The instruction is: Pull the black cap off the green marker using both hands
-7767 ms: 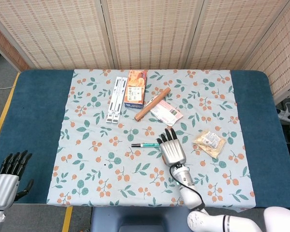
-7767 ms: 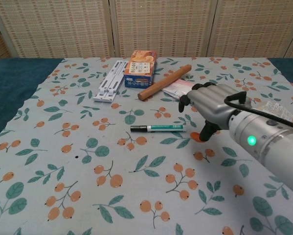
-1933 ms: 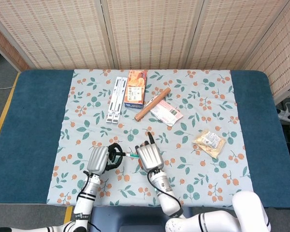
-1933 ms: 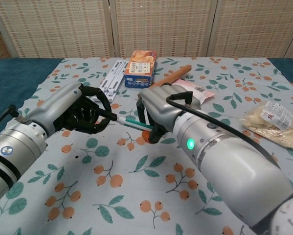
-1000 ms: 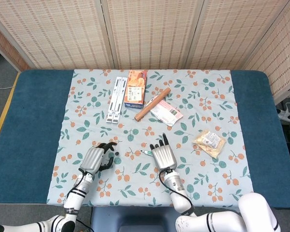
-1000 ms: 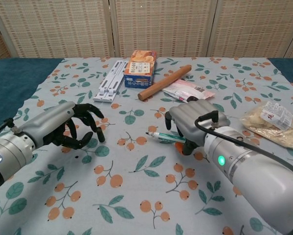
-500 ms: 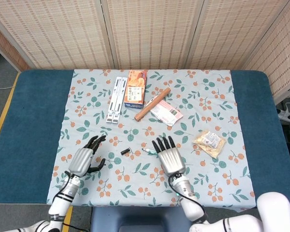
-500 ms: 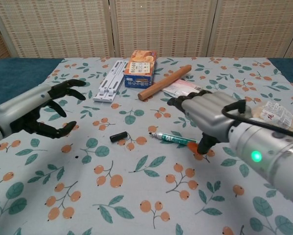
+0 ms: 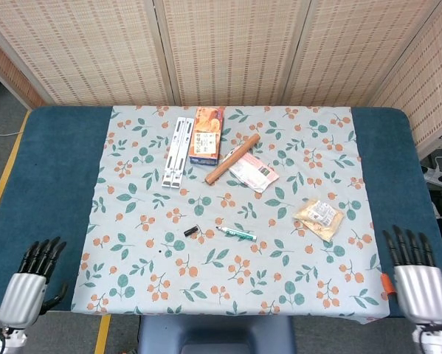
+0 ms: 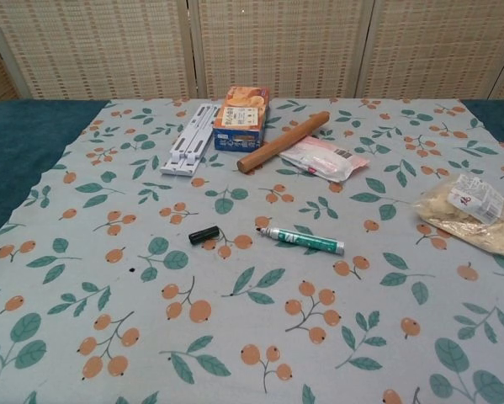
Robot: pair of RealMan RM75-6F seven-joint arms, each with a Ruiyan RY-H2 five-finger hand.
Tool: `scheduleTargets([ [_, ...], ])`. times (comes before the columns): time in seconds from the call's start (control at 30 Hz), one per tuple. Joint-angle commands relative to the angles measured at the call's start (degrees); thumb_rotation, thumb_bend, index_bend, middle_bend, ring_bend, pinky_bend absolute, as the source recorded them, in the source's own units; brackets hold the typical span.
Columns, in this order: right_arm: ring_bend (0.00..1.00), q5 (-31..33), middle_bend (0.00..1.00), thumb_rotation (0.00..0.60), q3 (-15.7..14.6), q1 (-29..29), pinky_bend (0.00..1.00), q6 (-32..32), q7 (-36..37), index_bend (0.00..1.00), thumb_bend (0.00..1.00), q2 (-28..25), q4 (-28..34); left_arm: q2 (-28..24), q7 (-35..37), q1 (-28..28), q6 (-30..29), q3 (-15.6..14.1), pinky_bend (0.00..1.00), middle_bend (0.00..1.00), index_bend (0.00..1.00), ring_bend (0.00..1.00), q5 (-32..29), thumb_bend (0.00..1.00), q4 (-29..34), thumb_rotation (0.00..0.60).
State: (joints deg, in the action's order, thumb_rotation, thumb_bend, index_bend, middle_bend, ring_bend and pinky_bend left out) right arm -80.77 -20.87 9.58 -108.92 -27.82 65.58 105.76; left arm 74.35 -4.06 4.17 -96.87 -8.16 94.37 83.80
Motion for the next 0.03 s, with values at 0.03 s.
scheduleTargets([
  [0.03,0.0,-4.36,0.0,0.6,-1.45,-6.83,0.0,-2.63,9.77,0.0,0.2,-6.13,-4.57,-2.95,-2.97,-0.57,2.06,-1.37,0.02,0.0,0.0,0.0,0.82,0.4,1.95,0.6],
])
